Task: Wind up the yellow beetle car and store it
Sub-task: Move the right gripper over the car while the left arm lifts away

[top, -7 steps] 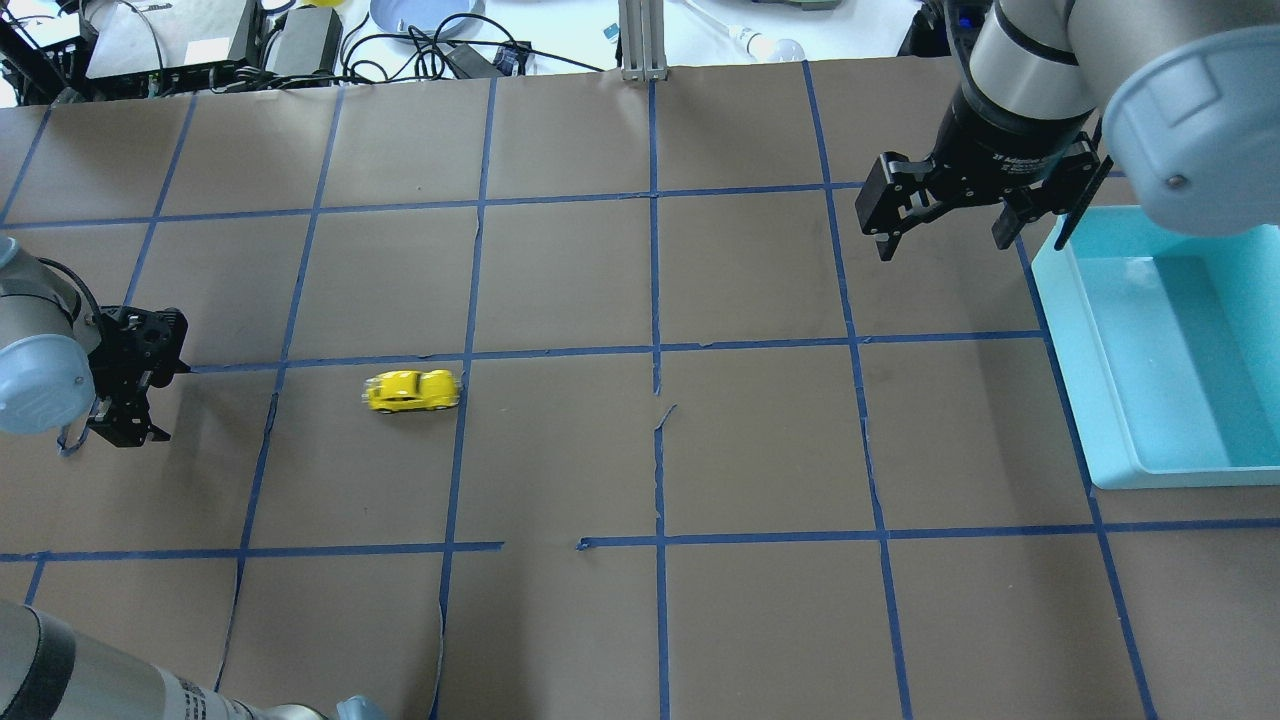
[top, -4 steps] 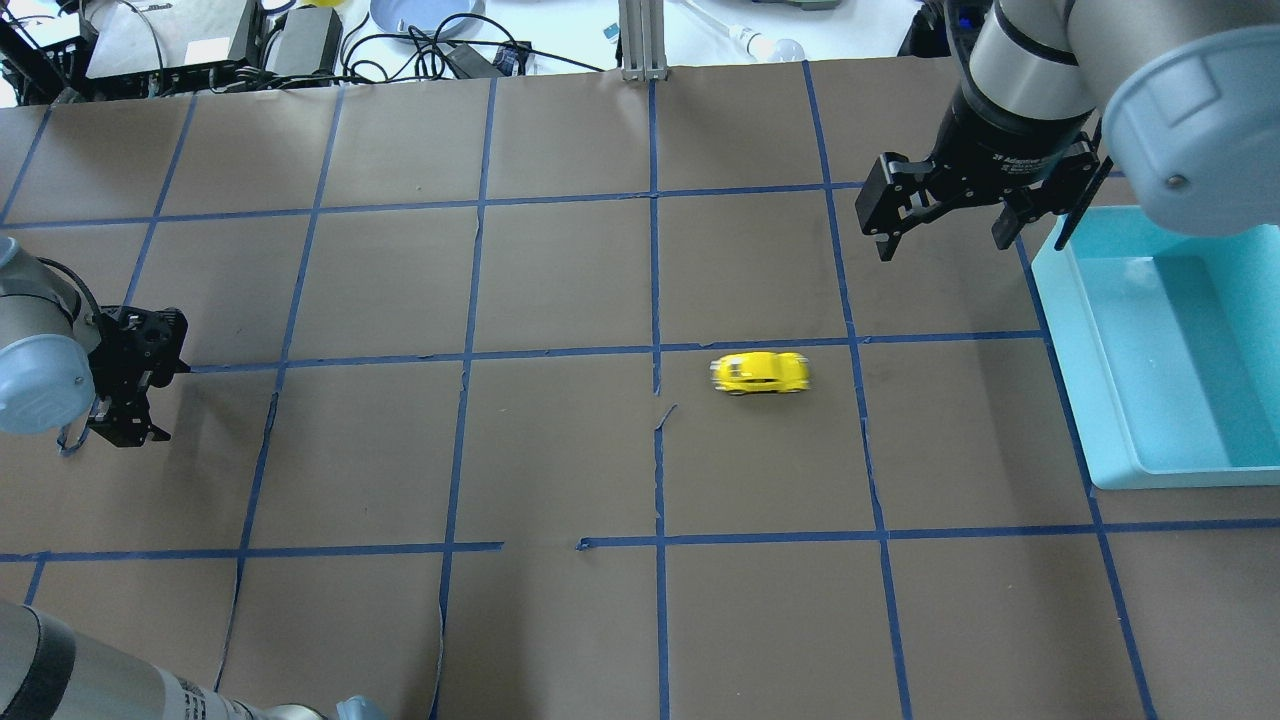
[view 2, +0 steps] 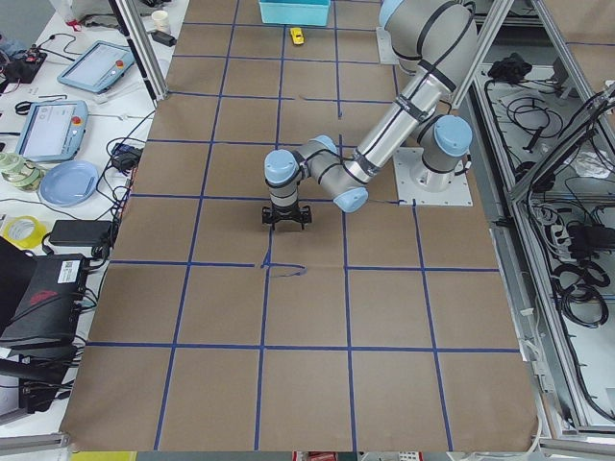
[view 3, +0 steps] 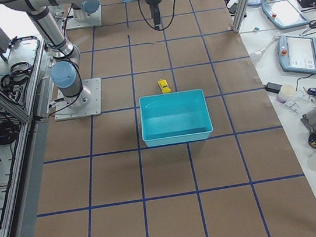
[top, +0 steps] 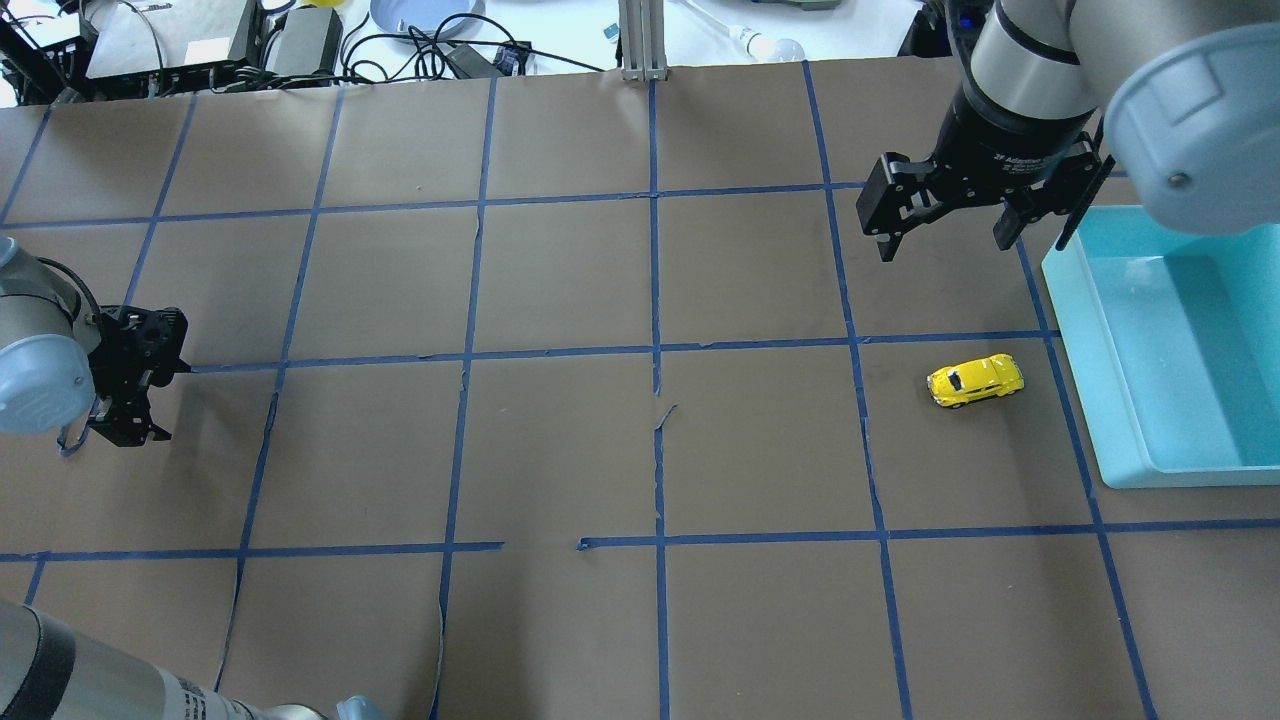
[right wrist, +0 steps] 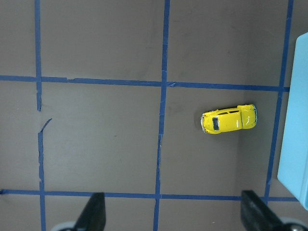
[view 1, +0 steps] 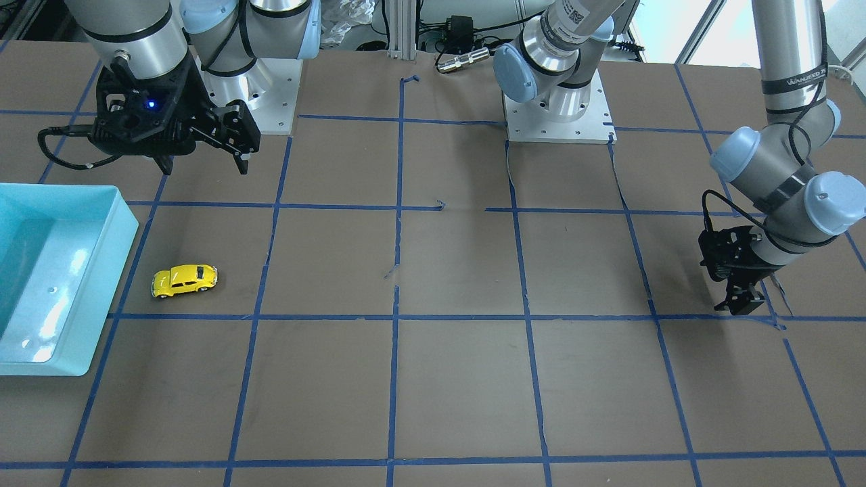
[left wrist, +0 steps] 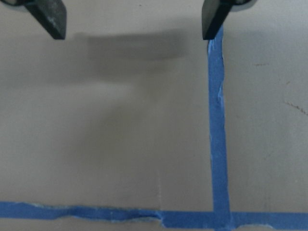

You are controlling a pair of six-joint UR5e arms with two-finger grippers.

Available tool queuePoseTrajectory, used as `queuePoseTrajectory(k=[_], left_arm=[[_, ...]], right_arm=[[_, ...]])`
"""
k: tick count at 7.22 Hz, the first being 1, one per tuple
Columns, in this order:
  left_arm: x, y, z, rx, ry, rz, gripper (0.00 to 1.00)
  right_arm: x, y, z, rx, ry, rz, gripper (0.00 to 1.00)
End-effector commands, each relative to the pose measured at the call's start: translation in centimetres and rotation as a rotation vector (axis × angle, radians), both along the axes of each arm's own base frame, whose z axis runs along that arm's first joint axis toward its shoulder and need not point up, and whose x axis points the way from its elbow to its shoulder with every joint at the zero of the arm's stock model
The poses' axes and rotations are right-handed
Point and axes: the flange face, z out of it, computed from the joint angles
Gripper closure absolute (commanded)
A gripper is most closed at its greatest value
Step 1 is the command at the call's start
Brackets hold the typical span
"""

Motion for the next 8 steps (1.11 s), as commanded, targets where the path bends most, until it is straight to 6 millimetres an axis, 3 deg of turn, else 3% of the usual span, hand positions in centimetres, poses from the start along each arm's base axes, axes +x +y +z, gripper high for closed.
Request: queuePoseTrajectory(k=[1,3,5,6,8], left_arm=[[0.0,0.0,0.0,-0.002,0.000,-0.001,0.00],[0.0,-0.1,0.1,-0.007,0.001,0.002,0.00],[-2.5,-1.0,3.1,-0.067,0.016,0.112,0.00],[-5.9,-2.2,5.0,-0.073,0.012,0.111,0.00],[-11.4,-4.5,11.6,-0.038,0.025,0.232,0.00]], right_arm=[[-0.2,-0.4,-0.3,-0.003,-0.001,0.010,0.00],[-0.8,-1.7,-2.6,0.051,-0.004,0.090,0.00],[-4.3,-2.5,-3.2,0.062,-0.025,0.469,0.00],[-6.8,-3.6,-3.6,0.039,-0.026,0.600,0.00],[-10.7,-4.7,-8.7,0.063,-0.038,0.884,0.00]])
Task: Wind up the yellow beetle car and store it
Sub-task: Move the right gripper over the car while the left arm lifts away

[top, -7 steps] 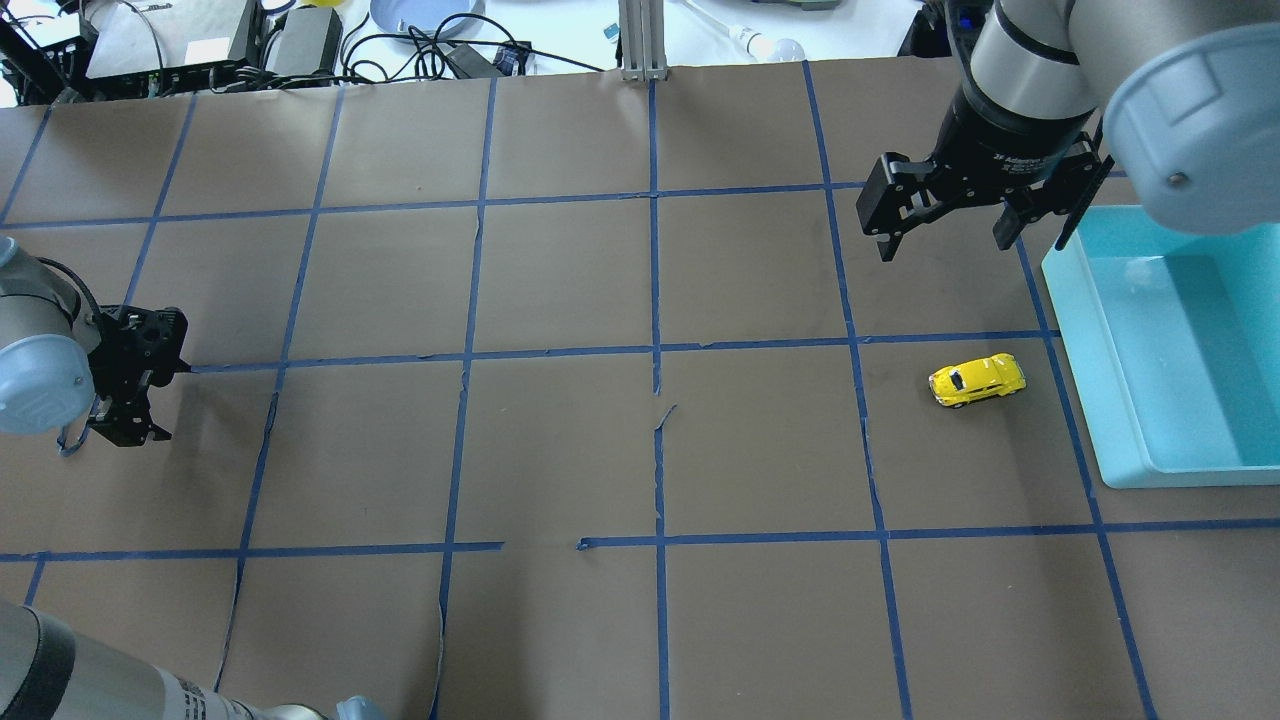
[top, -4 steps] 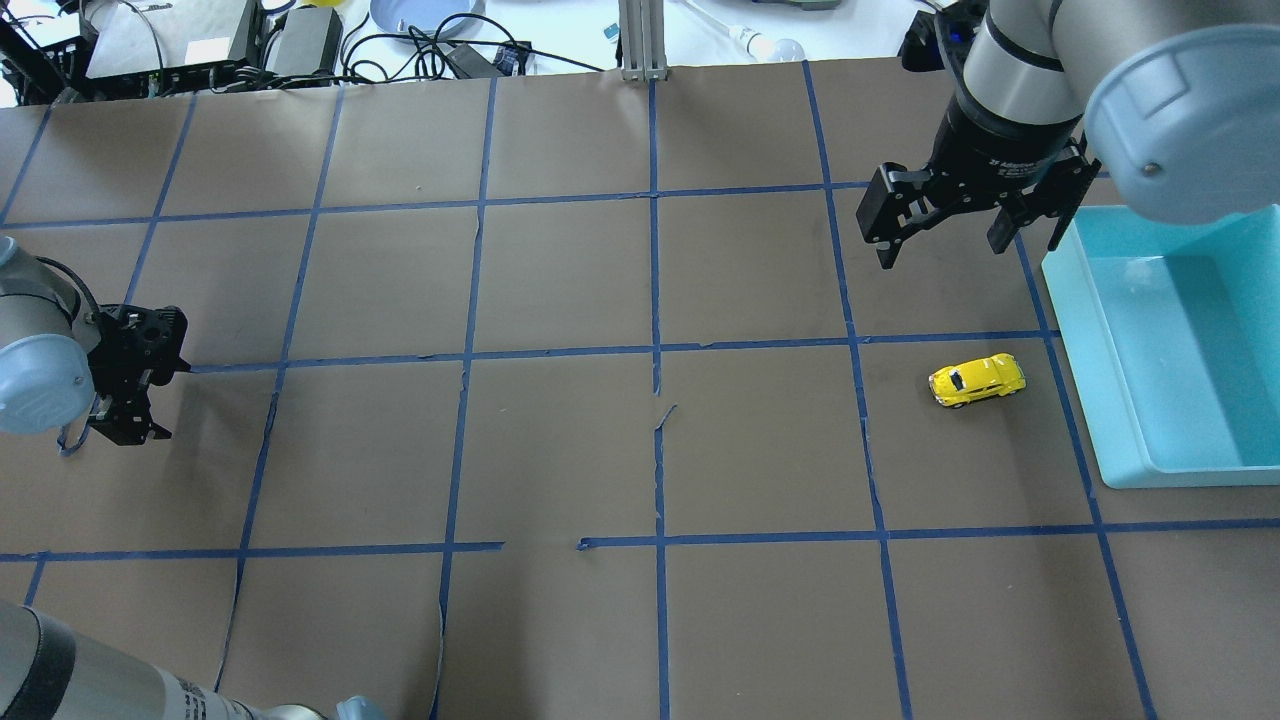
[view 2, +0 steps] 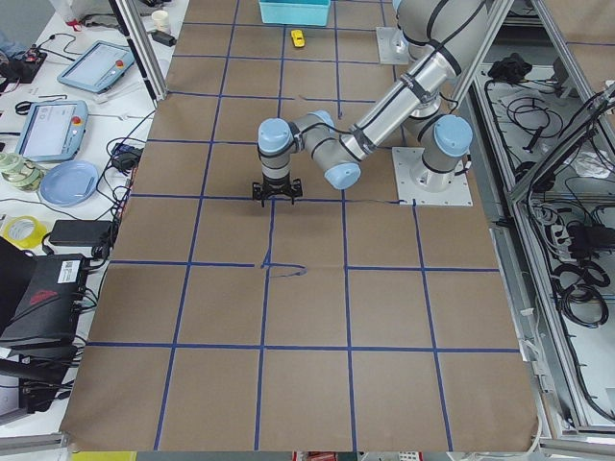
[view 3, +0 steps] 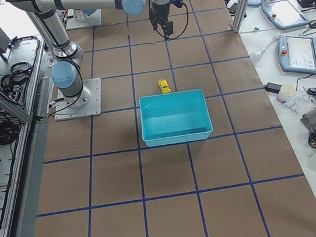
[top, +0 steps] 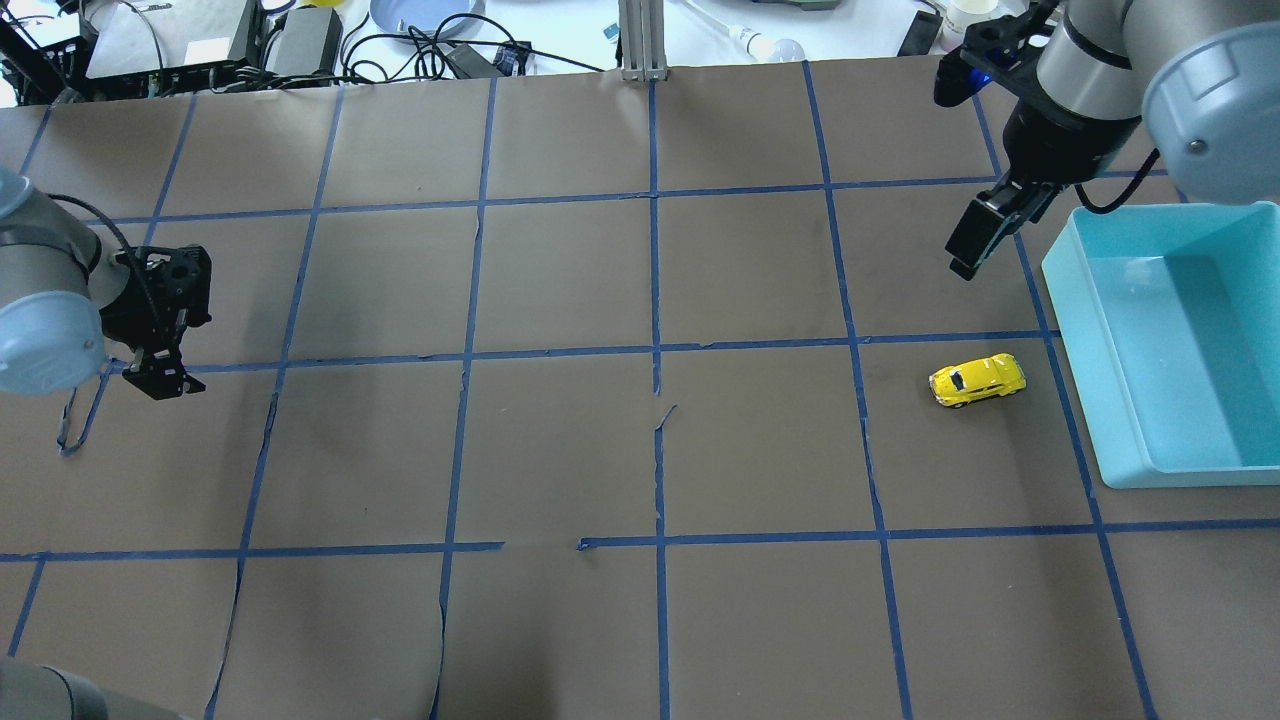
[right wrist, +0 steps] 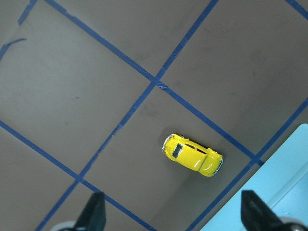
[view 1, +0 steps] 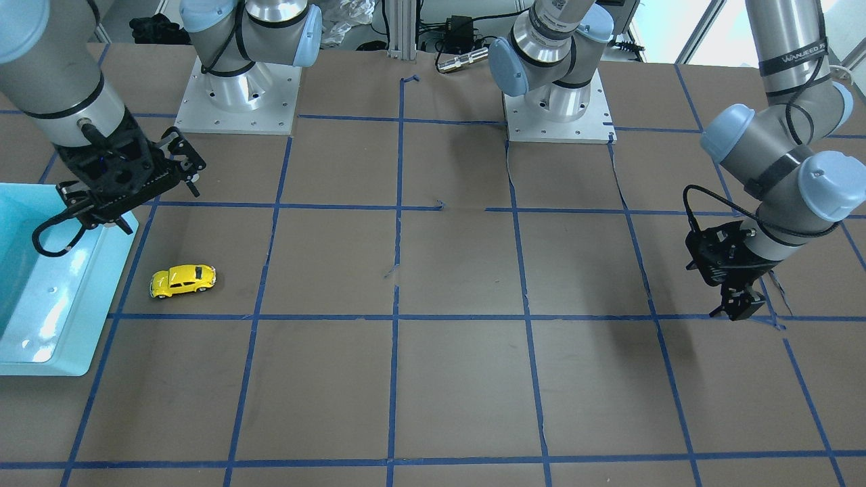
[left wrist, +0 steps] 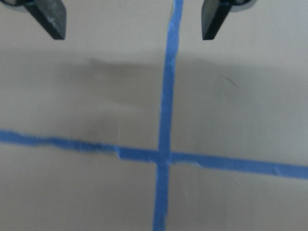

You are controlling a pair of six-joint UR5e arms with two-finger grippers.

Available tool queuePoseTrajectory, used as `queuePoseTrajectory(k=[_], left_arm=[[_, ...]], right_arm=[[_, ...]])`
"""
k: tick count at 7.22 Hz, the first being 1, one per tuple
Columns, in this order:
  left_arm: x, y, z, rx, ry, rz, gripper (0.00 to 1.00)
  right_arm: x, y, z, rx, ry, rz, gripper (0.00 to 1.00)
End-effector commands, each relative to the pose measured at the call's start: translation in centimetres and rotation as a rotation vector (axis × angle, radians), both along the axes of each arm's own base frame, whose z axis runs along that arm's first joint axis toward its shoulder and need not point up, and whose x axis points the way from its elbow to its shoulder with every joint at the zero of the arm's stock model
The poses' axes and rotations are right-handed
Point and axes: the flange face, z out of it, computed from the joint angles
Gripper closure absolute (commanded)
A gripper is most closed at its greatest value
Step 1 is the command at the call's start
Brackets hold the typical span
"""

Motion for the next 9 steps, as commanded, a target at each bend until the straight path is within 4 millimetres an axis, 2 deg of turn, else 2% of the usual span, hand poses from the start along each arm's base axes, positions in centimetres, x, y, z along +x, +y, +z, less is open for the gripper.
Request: queuePoseTrajectory(k=[1,2,3,4,5,6,9], left_arm=[[-7.0,-2.5,8.2,0.060,0.024,0.158,0.00],[-11.5,-3.3,11.6,0.072,0.022,0.273,0.00],[-17.1,-2.7,14.0,0.059,0.013,0.420,0.00],[-22.6,-1.1,16.0,0.029,0.012,0.560,0.00],[-26.2,0.1,16.9,0.007,0.012,0.764,0.00],[-27.1,0.5,17.4,-0.003,0.022,0.961,0.00],[-26.8,3.6,22.7,-0.080,0.066,1.192,0.00]], right_arm=[[-3.1,-0.6,-5.1,-0.050,0.010,0.274,0.00],[-3.1,-0.1,-7.3,-0.087,0.028,0.422,0.00],[-3.6,0.6,-9.5,-0.095,0.036,0.550,0.00],[-5.0,1.3,-12.6,-0.093,0.027,0.610,0.00],[-6.8,1.5,-14.6,-0.112,0.036,0.701,0.00],[-7.0,1.5,-16.3,-0.119,0.049,0.804,0.00],[-7.0,1.5,-20.7,-0.053,-0.005,0.829,0.00]])
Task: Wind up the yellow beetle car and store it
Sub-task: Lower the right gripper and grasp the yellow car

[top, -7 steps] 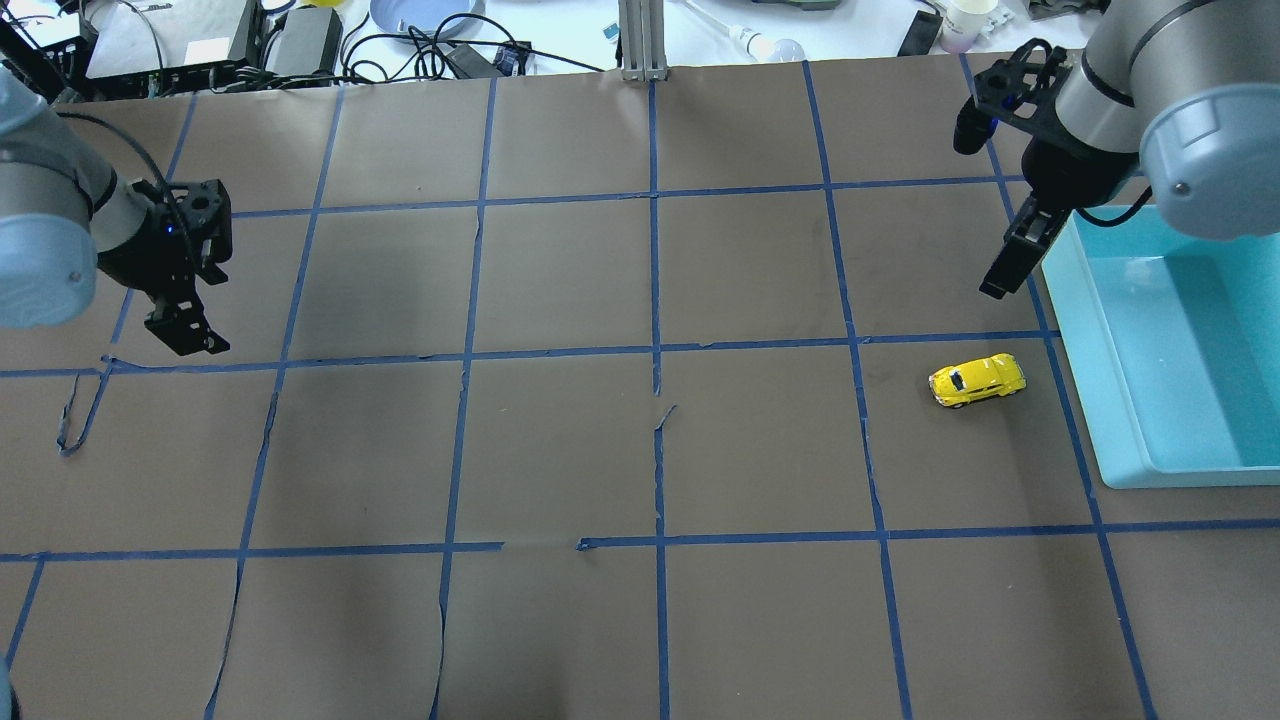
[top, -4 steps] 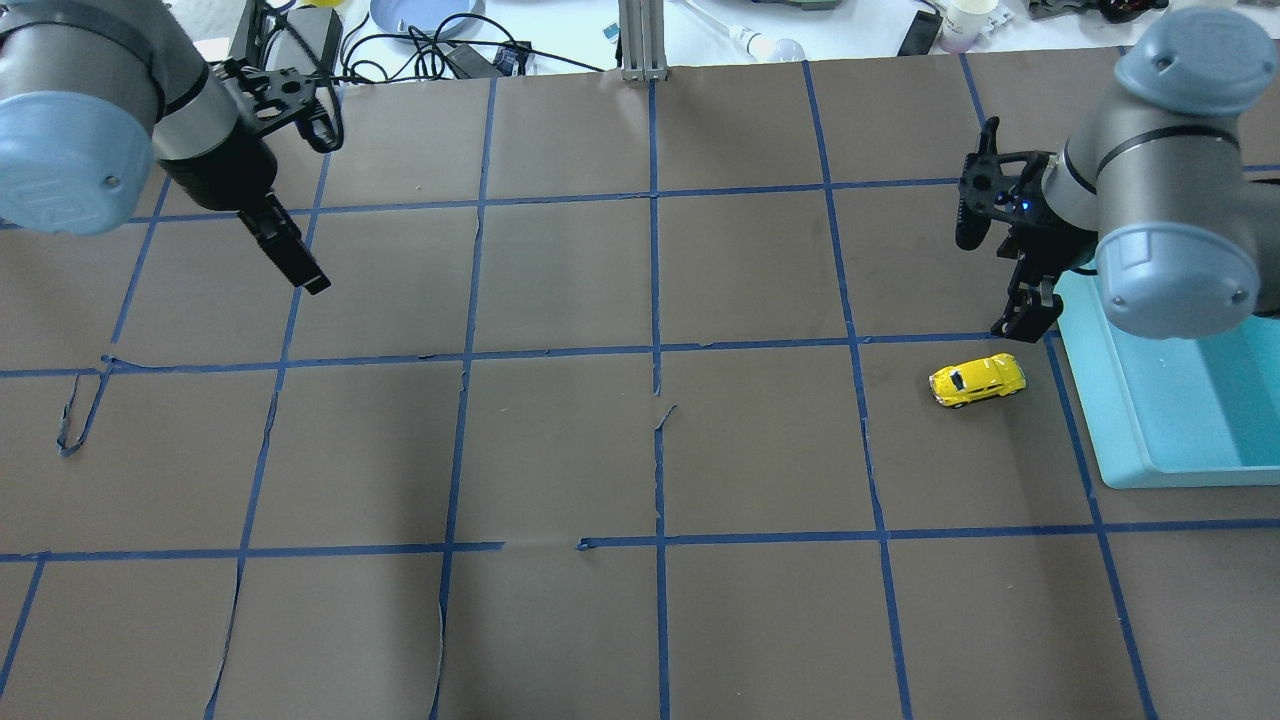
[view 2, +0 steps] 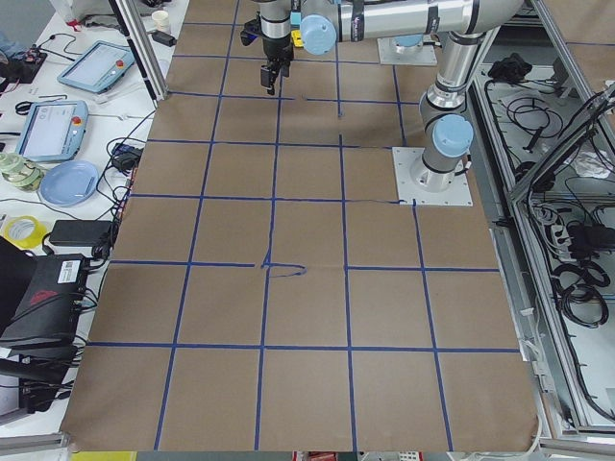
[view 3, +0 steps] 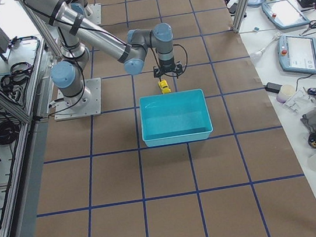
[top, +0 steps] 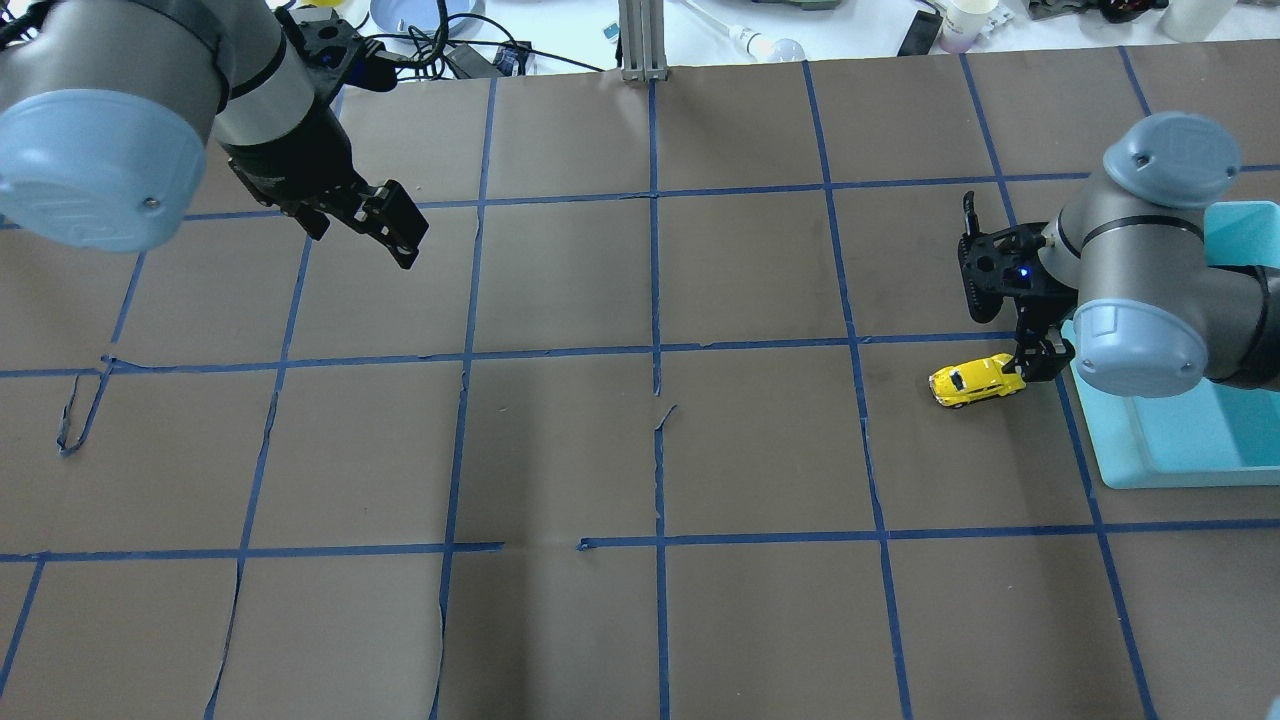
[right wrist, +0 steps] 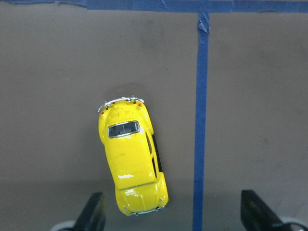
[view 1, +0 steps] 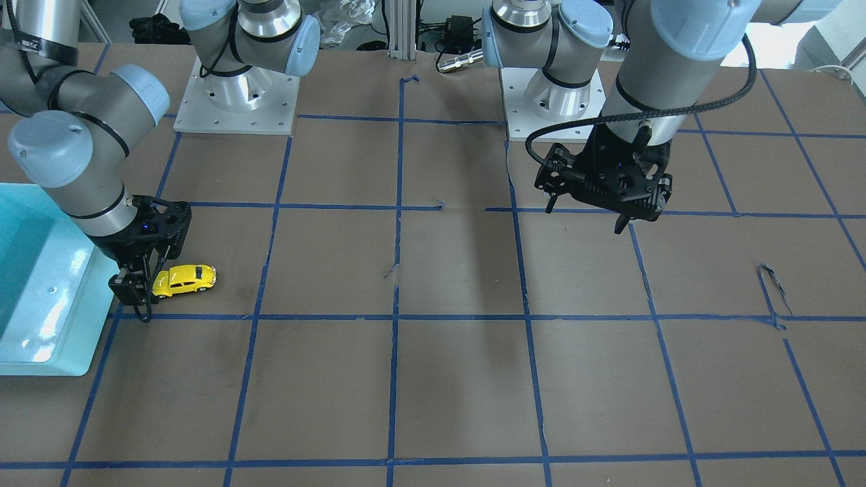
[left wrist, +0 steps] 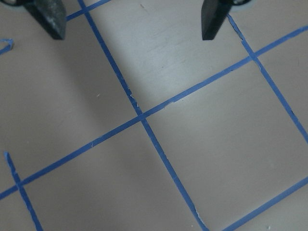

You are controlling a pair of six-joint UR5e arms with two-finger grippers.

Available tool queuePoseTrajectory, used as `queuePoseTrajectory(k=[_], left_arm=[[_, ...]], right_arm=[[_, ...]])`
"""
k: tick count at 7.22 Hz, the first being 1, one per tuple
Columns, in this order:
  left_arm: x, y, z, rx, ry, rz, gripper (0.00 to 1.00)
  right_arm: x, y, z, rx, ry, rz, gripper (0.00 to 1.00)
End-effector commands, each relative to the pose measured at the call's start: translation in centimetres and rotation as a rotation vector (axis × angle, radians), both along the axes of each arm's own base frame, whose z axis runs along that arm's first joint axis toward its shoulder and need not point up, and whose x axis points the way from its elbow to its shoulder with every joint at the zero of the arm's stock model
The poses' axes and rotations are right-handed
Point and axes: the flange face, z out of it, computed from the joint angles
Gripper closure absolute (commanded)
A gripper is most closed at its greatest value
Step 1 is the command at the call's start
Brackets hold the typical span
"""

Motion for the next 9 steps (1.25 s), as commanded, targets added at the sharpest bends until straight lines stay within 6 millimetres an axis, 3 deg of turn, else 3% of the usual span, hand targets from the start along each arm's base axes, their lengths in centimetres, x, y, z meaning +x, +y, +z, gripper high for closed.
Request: queuePoseTrajectory(k=[1,3,5,6,7,9], left_arm=[[0.1,2.5,3.2,-0.032,-0.003,0.121,0.00],[2.6,3.3,4.4,-0.026,0.002,0.299,0.00],[5.3,3.6,4.6,-0.007,-0.002,0.359,0.00],[4.8,4.0,4.9,-0.013,0.013,0.352,0.00],[4.8,3.9,4.8,-0.017,0.006,0.354,0.00],[4.7,3.8,4.8,-0.019,0.008,0.352,0.00]], right_arm=[[0.1,0.0,-3.0,0.056,-0.016,0.017,0.00],[0.2,0.0,-4.3,0.083,-0.023,0.066,0.00],[0.4,-0.1,-6.0,0.113,-0.033,0.071,0.00],[0.1,-0.3,-5.9,0.114,-0.020,0.066,0.42],[0.0,-0.5,-5.7,0.108,-0.015,0.057,0.99],[0.0,-0.6,-5.0,0.092,-0.013,0.051,1.00]])
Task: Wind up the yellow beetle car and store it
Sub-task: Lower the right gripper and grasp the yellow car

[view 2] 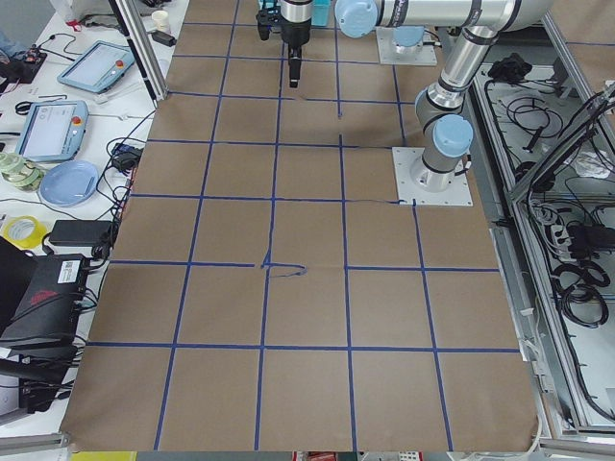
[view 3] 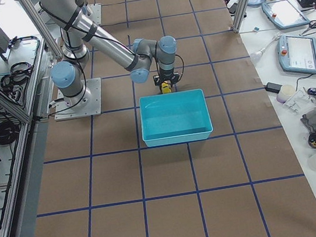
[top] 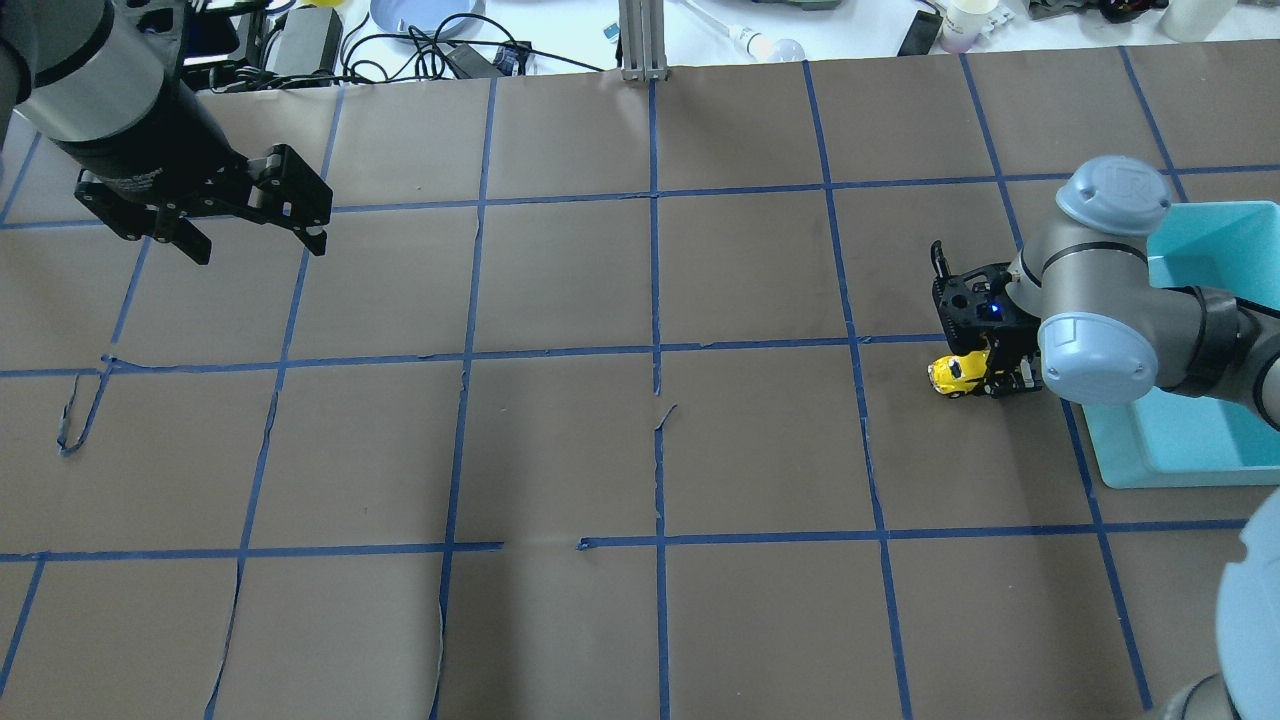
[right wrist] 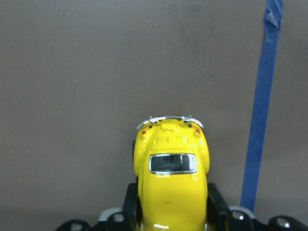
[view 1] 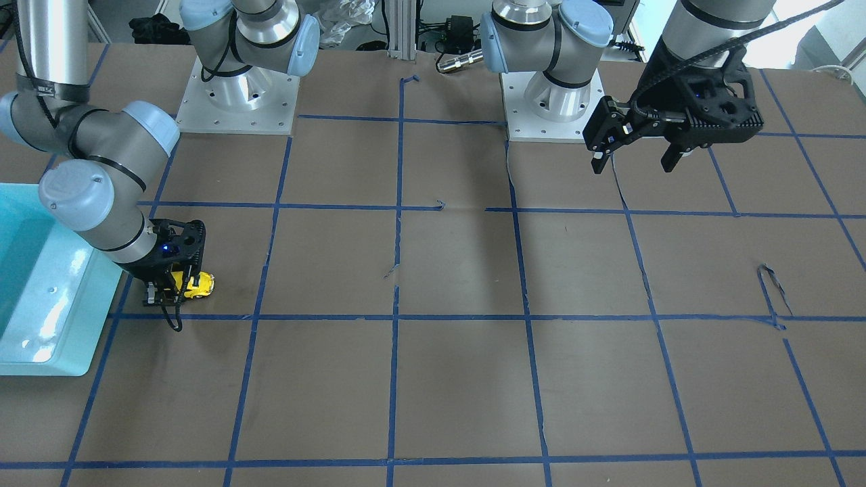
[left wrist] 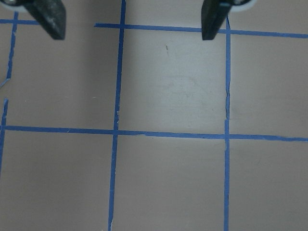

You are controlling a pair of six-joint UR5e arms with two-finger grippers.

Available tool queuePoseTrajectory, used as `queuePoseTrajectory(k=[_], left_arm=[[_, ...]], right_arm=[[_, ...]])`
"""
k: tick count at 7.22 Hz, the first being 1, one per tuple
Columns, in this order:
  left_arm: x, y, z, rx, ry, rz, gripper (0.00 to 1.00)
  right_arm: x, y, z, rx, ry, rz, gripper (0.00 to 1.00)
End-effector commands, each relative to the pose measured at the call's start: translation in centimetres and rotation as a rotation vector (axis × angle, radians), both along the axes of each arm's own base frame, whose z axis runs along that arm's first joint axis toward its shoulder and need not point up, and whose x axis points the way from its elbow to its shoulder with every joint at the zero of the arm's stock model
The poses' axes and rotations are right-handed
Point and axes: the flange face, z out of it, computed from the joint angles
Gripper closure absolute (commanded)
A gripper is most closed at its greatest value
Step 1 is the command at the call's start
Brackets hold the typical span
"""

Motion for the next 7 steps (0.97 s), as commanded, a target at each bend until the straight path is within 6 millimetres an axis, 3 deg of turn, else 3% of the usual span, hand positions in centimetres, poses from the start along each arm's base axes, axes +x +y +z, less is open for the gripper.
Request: queuePoseTrajectory(k=[1,3,6,7], left_arm=[[0.0,0.0,-0.1,-0.001,-0.003,-0.007,0.00],[-0.1,0.0,0.0,-0.005,0.000,-0.007,0.00],[-0.1,0.1,0.1,-0.008,0.003,-0.007,0.00],[-0.1,0.1,0.1,-0.008,0.004,-0.007,0.00]], right_arm=[[-0.1,-0.6,1.3,-0.024,0.007,-0.012,1.00],[-1.0,-3.4,7.6,-0.065,0.014,-0.047,1.00],[-1.1,-6.3,20.0,-0.074,-0.048,-0.149,1.00],[-2.2,-7.0,23.1,-0.067,-0.036,-0.167,1.00]])
